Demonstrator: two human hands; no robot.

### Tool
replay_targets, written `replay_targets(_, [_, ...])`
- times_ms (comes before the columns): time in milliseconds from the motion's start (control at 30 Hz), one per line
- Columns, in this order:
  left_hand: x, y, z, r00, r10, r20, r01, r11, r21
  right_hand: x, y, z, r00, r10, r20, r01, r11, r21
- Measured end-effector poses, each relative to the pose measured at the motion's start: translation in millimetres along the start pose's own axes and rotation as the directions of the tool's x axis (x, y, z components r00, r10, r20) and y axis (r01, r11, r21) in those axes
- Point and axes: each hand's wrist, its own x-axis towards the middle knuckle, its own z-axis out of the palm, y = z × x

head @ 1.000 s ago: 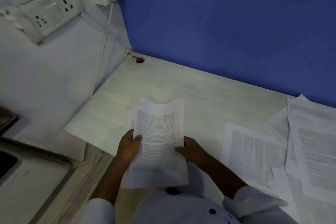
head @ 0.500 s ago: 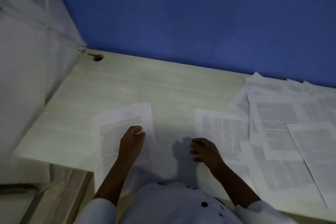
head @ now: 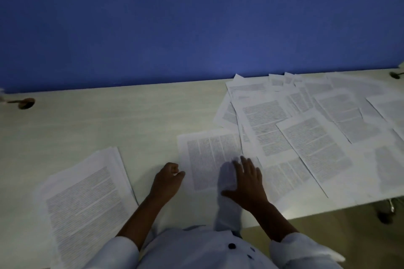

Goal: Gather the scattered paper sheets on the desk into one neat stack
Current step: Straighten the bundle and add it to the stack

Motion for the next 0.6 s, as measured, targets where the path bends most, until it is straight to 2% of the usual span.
replay_targets(33, [1,4,3,1.000,-0.004,-0.015,0.004,1.000,0.002,5,4,1,0.998,-0.015,0.067,0.017,1.000,-0.023])
replay_targets(100, [2,11,8,0.999,-0.021,-0.038,0.021,1.000,0.001,15,11,0,0.993,-0.061,0.101,0.064,0.998,-0.027])
replay_targets(333, [6,25,24,0.986,-0.098,-0.133,0.097,0.995,-0.015,39,25,-9,0.977,-0.208,-0.049,0.202,0.972,-0.119])
replay_targets(433, [3,30,32,0.976,-0.127,-0.176,0.124,0.992,-0.027,47,35,-9,0.964,-0.258,-0.060,0.246,0.957,-0.151])
replay_targets(500, [2,34,36,0.976,-0.108,-0.186,0.109,0.994,-0.007,49,39,-9,0.964,-0.261,-0.041,0.256,0.961,-0.106])
replay_targets(600, [13,52,38,0.981,0.013,-0.193,0.011,0.992,0.123,51,51,-13,0.959,-0.282,-0.029,0.283,0.957,0.070])
